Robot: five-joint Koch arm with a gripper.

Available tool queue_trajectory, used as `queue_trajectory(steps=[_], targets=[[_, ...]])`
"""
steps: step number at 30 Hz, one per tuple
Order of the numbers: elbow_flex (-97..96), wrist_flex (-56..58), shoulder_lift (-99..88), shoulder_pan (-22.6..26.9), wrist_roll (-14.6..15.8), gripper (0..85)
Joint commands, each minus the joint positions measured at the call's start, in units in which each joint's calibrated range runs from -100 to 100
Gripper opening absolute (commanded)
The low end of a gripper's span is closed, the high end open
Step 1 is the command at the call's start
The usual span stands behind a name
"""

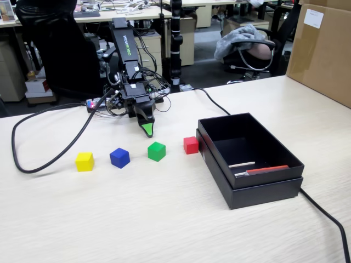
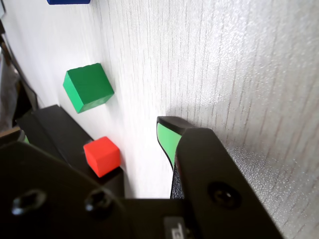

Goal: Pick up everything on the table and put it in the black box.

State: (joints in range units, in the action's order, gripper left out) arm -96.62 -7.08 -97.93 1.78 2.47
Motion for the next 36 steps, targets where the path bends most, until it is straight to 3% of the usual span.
queue_trajectory(steps=[1, 36], targets=[[-0.93, 2.12, 0.22, -1.17, -0.93, 50.0], [-0.75, 2.03, 0.22, -0.15, -1.07, 49.7]])
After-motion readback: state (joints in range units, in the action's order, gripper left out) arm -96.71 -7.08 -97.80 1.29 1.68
